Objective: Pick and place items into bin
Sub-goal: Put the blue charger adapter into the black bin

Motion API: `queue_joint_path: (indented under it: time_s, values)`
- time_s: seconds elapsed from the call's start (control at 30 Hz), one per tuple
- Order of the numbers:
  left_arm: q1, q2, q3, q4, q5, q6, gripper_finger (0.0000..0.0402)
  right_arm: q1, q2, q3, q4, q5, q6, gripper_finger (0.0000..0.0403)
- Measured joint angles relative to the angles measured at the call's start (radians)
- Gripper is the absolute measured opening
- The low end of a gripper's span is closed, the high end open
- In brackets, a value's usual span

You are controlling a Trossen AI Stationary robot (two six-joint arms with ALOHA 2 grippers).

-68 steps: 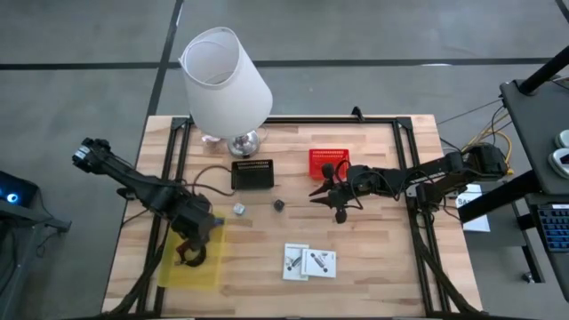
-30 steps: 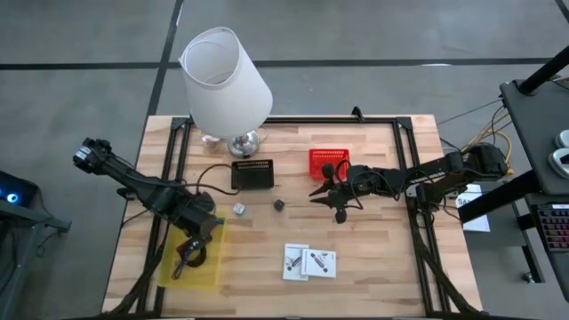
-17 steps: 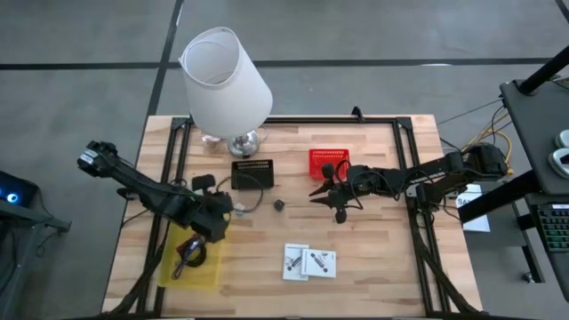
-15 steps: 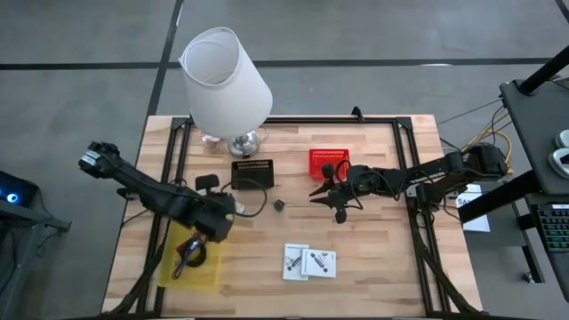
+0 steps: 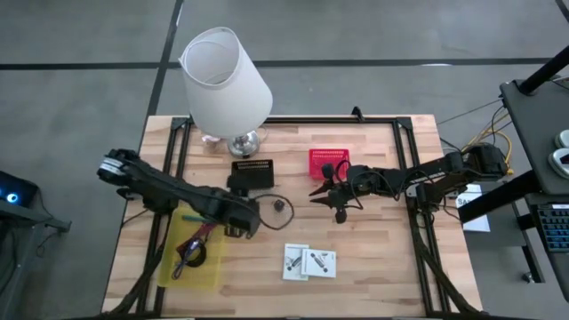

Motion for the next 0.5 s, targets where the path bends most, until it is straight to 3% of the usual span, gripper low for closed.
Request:
queue_joint_path:
  time_s: [0.2,0.5]
  values:
    - [0.042,0.094,0.0,0.015,0.012,0.022,0.0231,0.0,0.0,0.0,0.0,0.0,0.0,0.0068]
    - [0.06,0.155,0.0,0.005,0.126,0.02,0.0231,0.0,0.0,0.0,0.0,0.0,0.0,0.0068]
